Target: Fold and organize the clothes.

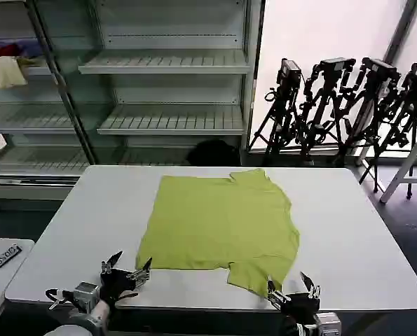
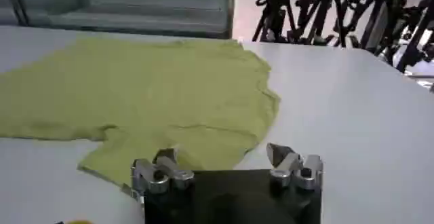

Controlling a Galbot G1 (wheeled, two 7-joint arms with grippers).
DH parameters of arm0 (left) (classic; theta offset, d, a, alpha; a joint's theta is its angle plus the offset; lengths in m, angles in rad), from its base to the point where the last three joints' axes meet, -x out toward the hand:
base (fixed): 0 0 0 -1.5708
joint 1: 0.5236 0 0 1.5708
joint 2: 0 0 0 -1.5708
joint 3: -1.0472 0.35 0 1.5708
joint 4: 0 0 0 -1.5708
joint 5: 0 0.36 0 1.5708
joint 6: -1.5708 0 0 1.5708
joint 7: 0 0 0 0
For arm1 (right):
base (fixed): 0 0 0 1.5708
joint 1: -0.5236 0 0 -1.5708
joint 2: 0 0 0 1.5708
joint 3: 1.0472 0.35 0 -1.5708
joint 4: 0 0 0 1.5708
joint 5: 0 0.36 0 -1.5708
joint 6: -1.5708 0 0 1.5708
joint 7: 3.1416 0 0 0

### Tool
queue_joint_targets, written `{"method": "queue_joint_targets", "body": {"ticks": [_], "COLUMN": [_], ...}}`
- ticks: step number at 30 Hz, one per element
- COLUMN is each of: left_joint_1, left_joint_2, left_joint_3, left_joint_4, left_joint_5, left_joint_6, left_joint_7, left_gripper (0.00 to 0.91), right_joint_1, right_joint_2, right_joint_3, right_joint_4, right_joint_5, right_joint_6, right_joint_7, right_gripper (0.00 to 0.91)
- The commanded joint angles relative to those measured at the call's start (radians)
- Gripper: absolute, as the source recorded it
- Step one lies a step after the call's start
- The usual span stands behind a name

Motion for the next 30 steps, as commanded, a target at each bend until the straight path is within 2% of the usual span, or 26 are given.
{"method": "queue_joint_targets", "body": {"ticks": [1, 2, 3, 12, 13, 14, 15, 16, 17, 18, 19, 21, 30], "left_joint_1": [0.007, 0.007, 0.007, 0.0, 0.0, 0.001, 0.001, 0.002, 0.003, 0.003, 0.001, -0.001, 0.002], "left_joint_2": [0.002, -0.001, -0.003, -0.015, -0.017, -0.018, -0.021, -0.022, -0.024, -0.027, -0.032, -0.036, -0.039], "left_joint_3": [0.01, 0.011, 0.012, 0.02, 0.022, 0.024, 0.025, 0.029, 0.031, 0.033, 0.036, 0.038, 0.045], "left_joint_4": [0.007, 0.008, 0.009, 0.039, 0.045, 0.047, 0.049, 0.05, 0.049, 0.05, 0.052, 0.054, 0.053], "left_joint_5": [0.006, 0.007, 0.008, 0.011, 0.009, 0.008, 0.005, 0.003, 0.003, 0.004, 0.006, 0.006, 0.01], "left_joint_6": [-0.001, -0.002, -0.003, -0.016, -0.02, -0.021, -0.021, -0.021, -0.021, -0.021, -0.022, -0.024, -0.042], "left_joint_7": [-0.008, -0.007, -0.006, -0.005, -0.005, -0.005, -0.005, -0.004, -0.004, -0.005, -0.005, -0.004, 0.013], "left_gripper": [0.907, 0.907, 0.907, 0.907, 0.826, 0.776, 0.725, 0.645, 0.322, 0.101, 0.02, 0.02, 0.0], "right_joint_1": [-0.005, -0.004, -0.004, 0.005, 0.006, 0.007, 0.01, 0.011, 0.011, 0.011, 0.01, 0.007, 0.004], "right_joint_2": [0.006, 0.006, 0.005, 0.002, 0.002, 0.002, 0.002, 0.003, 0.003, 0.003, 0.003, 0.001, 0.001], "right_joint_3": [-0.045, -0.045, -0.047, -0.049, -0.05, -0.051, -0.053, -0.053, -0.054, -0.055, -0.055, -0.055, -0.056], "right_joint_4": [-0.044, -0.046, -0.05, -0.061, -0.063, -0.064, -0.068, -0.069, -0.07, -0.071, -0.072, -0.074, -0.073], "right_joint_5": [-0.053, -0.053, -0.053, -0.053, -0.053, -0.053, -0.054, -0.054, -0.054, -0.054, -0.053, -0.053, -0.052], "right_joint_6": [0.02, 0.02, 0.023, 0.029, 0.029, 0.029, 0.029, 0.029, 0.03, 0.034, 0.039, 0.054, 0.072], "right_joint_7": [0.009, 0.01, 0.01, 0.003, 0.003, 0.003, 0.003, 0.003, 0.003, 0.003, 0.003, 0.003, -0.001], "right_gripper": [0.907, 0.897, 0.836, 0.826, 0.816, 0.766, 0.655, 0.595, 0.383, 0.292, 0.161, 0.0, 0.0]}}
